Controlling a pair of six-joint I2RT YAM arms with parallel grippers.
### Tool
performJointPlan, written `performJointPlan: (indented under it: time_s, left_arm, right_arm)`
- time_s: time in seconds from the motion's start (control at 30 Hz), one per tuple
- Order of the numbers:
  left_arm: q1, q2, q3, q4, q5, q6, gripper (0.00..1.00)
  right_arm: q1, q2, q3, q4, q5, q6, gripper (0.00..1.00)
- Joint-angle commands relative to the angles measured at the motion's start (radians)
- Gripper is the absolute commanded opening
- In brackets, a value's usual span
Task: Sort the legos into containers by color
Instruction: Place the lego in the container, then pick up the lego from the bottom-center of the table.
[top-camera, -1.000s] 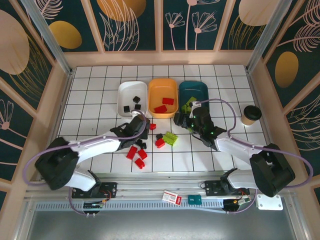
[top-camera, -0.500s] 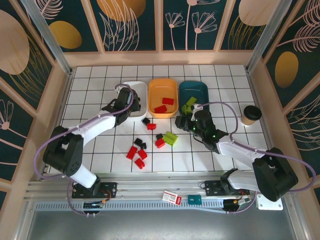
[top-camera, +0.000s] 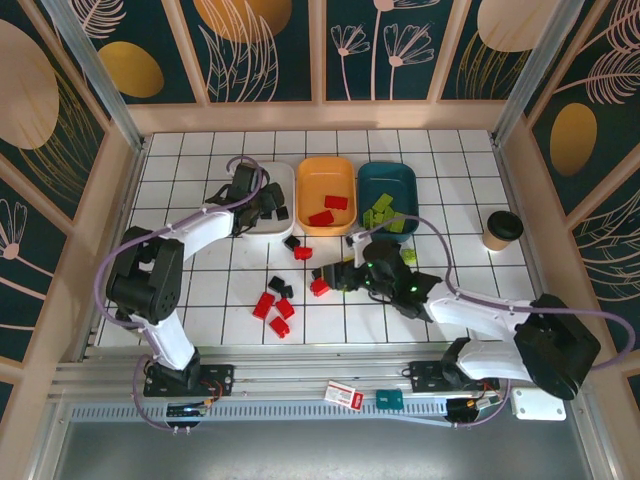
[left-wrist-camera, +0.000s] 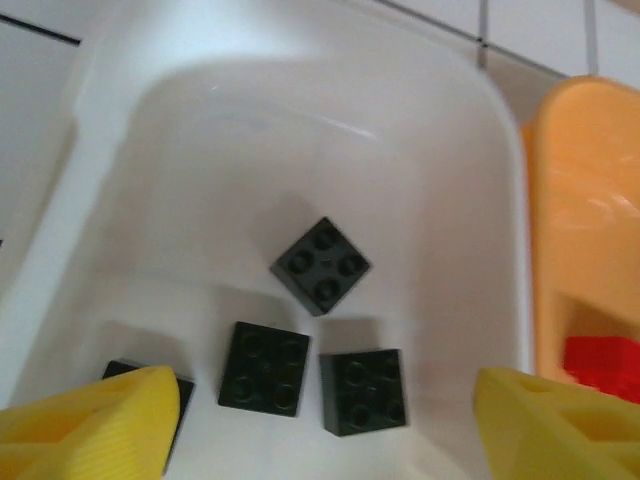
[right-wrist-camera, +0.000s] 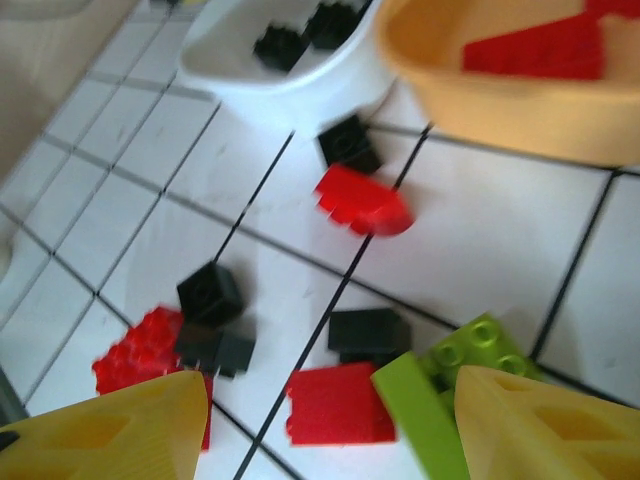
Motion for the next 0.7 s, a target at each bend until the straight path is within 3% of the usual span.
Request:
performJointPlan:
  time_s: [0.0,0.13,0.4,0.67]
  left_arm:
    - [-0.004,-0.146,-0.061,0.046,0.090,-0.032,0.84]
    - [-0.009,-0.300,-0.204,0.080,0.154,-0.061,0.98]
    - [-0.019,-0.581,-0.450,0.078,0.175,-0.118,0.98]
    - [-0.019,-0.680,-0.532,0.047,0.164,-0.129,0.98]
  right_arm:
    - [0.078,0.061,0.061,-0.089,0.104,-0.042,0.67]
    - [0.142,0.120,0.086,-0.132,0.135,-0.029,0.67]
    - [0.192,0.252,0.161,-0.263,0.185,0.024,0.68]
    - [0.186,0.358,0.243,-0.288,0.245,0.027,0.69]
